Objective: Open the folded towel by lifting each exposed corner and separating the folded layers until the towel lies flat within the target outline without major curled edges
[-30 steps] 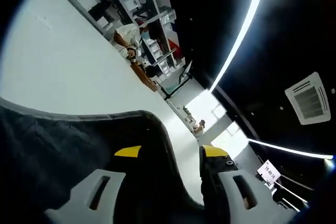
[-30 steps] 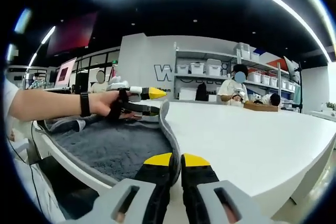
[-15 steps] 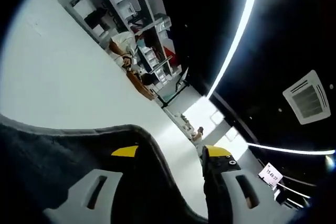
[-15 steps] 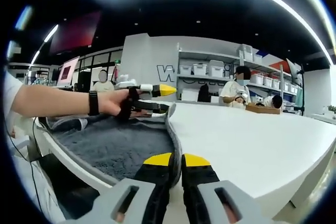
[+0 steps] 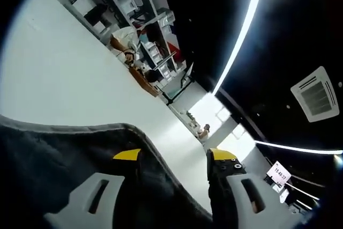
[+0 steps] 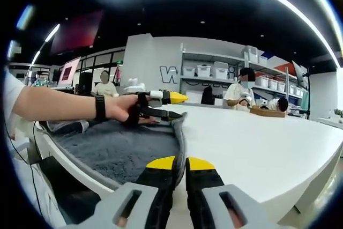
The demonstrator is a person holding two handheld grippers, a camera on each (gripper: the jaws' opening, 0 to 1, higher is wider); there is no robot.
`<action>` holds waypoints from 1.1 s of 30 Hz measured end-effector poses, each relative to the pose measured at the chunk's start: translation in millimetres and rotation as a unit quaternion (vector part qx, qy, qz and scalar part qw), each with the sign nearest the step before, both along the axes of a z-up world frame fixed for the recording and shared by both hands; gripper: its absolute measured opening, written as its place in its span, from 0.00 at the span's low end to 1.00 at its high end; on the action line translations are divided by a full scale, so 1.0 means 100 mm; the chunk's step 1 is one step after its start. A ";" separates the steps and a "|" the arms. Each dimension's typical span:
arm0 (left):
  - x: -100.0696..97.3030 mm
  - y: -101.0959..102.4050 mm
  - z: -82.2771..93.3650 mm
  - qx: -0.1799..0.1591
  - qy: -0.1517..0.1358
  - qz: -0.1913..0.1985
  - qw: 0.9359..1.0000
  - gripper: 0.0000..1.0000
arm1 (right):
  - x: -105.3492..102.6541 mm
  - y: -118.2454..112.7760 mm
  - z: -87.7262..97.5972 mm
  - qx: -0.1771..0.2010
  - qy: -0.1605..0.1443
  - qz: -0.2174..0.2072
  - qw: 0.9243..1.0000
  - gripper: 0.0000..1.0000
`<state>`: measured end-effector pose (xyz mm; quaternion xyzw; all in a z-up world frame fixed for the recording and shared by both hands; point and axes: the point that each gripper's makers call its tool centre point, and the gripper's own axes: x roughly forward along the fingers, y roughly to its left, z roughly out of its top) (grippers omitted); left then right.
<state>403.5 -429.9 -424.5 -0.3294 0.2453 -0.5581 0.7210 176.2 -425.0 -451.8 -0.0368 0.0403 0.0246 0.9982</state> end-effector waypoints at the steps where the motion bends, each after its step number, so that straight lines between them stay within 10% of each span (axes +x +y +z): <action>1: -0.01 -0.01 -0.01 0.004 0.000 -0.002 1.000 0.47 | 0.00 0.00 0.00 0.000 0.000 0.000 1.000 0.02; 24: -0.07 -0.11 -0.06 0.012 -0.006 -0.013 1.000 0.50 | -0.02 -0.17 -0.14 -0.040 0.034 -0.035 0.998 0.05; 33: -0.37 -0.08 -0.05 0.022 -0.030 -0.038 0.999 0.52 | -0.03 -0.17 -0.07 -0.032 0.029 -0.034 0.999 0.06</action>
